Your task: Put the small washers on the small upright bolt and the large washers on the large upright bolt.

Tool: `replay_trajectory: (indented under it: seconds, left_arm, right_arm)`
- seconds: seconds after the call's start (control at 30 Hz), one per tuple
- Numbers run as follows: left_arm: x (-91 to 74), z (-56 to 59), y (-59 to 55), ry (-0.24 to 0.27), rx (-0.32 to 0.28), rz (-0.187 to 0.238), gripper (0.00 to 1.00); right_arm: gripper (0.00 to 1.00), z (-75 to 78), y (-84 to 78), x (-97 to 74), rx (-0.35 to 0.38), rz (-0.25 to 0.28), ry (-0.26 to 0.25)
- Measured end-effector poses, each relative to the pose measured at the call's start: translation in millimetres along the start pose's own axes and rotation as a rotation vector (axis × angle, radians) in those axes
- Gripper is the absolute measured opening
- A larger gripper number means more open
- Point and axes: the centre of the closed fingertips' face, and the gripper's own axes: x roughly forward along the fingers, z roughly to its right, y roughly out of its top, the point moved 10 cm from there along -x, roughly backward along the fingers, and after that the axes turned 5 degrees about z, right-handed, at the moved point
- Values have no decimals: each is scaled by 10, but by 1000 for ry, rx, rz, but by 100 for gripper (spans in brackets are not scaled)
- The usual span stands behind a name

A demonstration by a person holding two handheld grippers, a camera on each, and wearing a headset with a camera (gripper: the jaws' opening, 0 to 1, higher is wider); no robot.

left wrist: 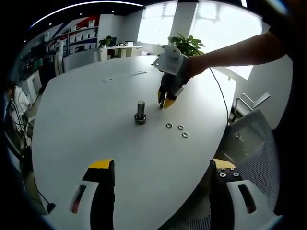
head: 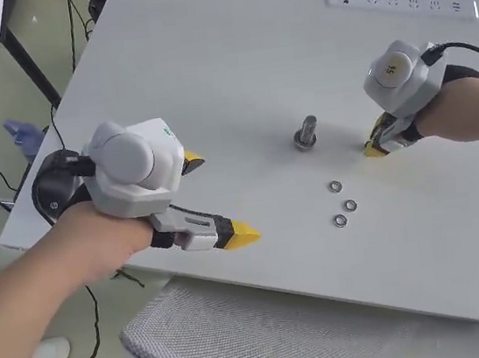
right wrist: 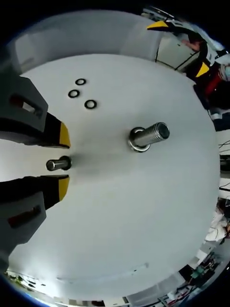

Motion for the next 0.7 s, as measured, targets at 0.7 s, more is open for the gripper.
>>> replay_trajectory:
  seconds: [0.7]
  left_arm:
    - [-99,94,56,16,21,21,82]
  right_arm:
    - [36,-32,60,-217,-2,22,-3]
